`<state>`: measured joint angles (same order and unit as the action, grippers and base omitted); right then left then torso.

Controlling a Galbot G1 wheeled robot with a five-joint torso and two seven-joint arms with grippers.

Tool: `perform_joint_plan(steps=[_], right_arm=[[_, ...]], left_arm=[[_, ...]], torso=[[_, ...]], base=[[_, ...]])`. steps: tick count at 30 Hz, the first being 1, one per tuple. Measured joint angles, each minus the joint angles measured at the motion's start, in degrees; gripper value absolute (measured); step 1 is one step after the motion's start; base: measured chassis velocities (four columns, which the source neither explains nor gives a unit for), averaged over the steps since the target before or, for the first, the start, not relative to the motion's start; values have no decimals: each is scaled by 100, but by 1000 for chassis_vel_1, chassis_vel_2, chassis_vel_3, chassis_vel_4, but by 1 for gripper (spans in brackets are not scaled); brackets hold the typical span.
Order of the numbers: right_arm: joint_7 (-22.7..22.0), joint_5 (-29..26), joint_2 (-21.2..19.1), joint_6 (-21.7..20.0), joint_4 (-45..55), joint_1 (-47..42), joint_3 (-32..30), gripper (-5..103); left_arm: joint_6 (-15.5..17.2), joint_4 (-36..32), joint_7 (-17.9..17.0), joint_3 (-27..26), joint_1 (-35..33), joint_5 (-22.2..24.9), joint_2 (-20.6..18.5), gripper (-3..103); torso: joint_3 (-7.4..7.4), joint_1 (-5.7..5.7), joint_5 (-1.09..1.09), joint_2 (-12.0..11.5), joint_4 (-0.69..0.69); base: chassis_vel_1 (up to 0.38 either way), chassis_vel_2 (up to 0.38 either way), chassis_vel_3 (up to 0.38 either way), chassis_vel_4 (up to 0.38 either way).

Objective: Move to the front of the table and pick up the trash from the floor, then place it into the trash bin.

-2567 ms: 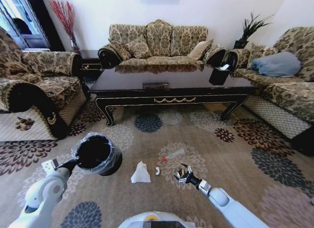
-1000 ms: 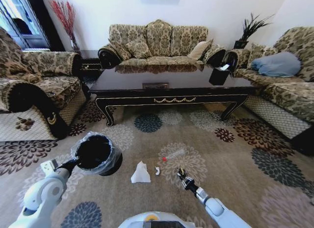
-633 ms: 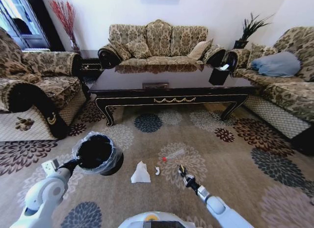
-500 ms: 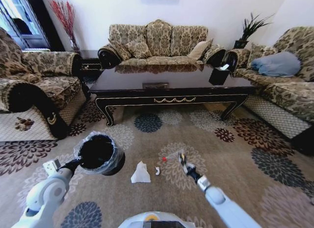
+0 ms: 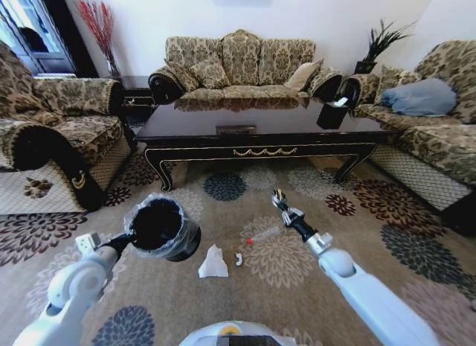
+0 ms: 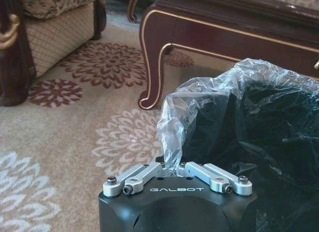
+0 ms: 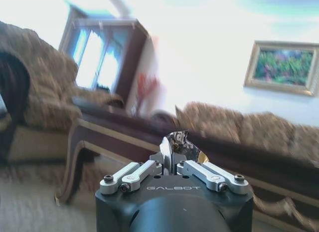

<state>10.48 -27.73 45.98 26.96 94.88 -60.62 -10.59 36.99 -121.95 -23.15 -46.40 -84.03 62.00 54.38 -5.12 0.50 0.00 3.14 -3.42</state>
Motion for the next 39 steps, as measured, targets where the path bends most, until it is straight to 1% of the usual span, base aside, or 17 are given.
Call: perform_joint_plan(steps=[1,3,5,8,10,11,14,15,18,19,21,23,25,28,30,34,39], right_arm=[[8,-118,-48,52,86,133,105,8],[14,-358,-188,90,277,432,364,8],[13,-470,-290,99,377,631,538,8],[0,-666,-610,104,560,1404,1180,8],[-69,-737,-795,101,574,2220,1867,8],[-69,-737,-795,101,574,2220,1867,8],[-131,-790,-803,77,313,3163,2736,8],[-131,-790,-803,77,313,3163,2736,8],[-208,-807,-566,73,-52,3810,3317,8],[-208,-807,-566,73,-52,3810,3317,8],[-261,-814,-393,69,-219,4111,3580,8],[-307,-822,-271,63,-326,4343,3804,8],[-325,-823,-219,63,-380,4462,3914,8],[-339,-818,-36,70,-571,4719,4211,8],[-341,-814,-1,75,-603,4760,4282,8],[-359,-770,152,84,-697,4981,4744,8],[-476,-687,369,85,-839,5052,4951,8]], left_arm=[[19,34,-29,56,60,116,-100,3],[39,116,-61,173,185,301,-256,3],[40,167,-74,240,257,349,-329,3],[45,385,-94,559,581,488,-590,3],[48,595,-100,921,980,575,-855,3],[48,595,-100,921,980,575,-855,3],[47,960,-97,1536,1746,658,-1207,3],[47,960,-97,1536,1746,658,-1207,3],[30,1381,-92,2130,2486,743,-1366,3],[30,1381,-92,2130,2486,743,-1366,3],[16,1651,-93,2500,2959,800,-1375,3],[9,1848,-97,2807,3339,854,-1339,3],[8,1937,-97,2942,3503,871,-1305,3],[-25,2202,-98,3338,3963,885,-1153,3],[-36,2265,-101,3430,4072,888,-1105,3],[-60,2525,-140,3864,4579,944,-872,3],[-76,2758,-152,4132,4894,946,-643,3]], torso=[[0,0,1,0,3],[0,0,0,0,2],[0,0,-1,0,1],[0,0,0,0,1],[0,0,-5,0,3],[0,0,-5,0,3],[-1,0,1,0,1],[-1,0,1,0,1],[-1,1,1,0,-1],[-1,1,1,0,-1],[-1,1,-2,0,2],[-1,1,0,-1,3],[0,1,-1,0,1],[0,0,0,0,1],[0,1,-1,0,2],[0,0,-1,0,-1],[0,0,0,0,2]], base=[[0,0,0,0],[0,0,0,0],[0,0,0,0],[0,0,0,0],[0,0,0,0],[0,0,0,0],[0,0,0,0],[0,0,0,0],[0,0,0,0],[0,0,0,0],[0,0,0,0],[0,0,0,0],[0,0,0,0],[0,0,0,0],[0,0,0,0],[0,0,0,0],[0,0,0,0]])
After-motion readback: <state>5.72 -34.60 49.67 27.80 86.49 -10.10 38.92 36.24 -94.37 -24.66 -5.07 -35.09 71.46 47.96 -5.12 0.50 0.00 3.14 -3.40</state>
